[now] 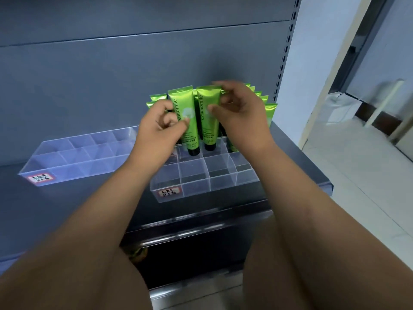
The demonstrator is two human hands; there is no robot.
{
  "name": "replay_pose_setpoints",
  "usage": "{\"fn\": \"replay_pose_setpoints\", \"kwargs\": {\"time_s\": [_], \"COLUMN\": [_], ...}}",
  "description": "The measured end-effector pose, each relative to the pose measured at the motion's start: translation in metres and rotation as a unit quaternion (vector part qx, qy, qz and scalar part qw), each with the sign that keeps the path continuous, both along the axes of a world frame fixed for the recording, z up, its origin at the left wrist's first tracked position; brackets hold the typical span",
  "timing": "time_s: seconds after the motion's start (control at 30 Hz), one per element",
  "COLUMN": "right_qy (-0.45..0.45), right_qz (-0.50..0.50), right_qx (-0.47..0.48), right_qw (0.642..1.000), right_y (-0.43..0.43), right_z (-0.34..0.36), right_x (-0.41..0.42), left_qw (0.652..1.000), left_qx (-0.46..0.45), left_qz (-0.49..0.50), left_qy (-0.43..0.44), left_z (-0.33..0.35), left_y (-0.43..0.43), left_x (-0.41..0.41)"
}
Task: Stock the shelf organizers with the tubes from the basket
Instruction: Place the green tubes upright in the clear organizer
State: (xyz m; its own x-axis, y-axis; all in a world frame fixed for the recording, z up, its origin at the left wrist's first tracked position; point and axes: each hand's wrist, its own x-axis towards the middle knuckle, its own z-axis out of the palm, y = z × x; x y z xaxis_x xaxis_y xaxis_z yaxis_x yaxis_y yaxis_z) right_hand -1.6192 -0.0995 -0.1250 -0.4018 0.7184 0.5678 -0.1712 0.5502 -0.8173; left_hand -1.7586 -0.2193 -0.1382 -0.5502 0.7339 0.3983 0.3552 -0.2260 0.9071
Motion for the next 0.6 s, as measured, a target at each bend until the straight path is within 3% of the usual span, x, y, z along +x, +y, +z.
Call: {"fn": "replay_pose_setpoints", "kwargs": {"time_s": [0.6], "right_qy": [-0.119], "right_qz": [-0.056], "right_qx": [0.037], "right_qw": [0.991], "right_y": [0.015], "right_z": [-0.023], "right_x": [-0.012], "left_qw": [0.993], "left_qx": [-0.076], "left_qz": [0.064], "left_qy": [0.066], "left_z": [-0.031], "left_y": [0.014], "left_x": [-0.022]}}
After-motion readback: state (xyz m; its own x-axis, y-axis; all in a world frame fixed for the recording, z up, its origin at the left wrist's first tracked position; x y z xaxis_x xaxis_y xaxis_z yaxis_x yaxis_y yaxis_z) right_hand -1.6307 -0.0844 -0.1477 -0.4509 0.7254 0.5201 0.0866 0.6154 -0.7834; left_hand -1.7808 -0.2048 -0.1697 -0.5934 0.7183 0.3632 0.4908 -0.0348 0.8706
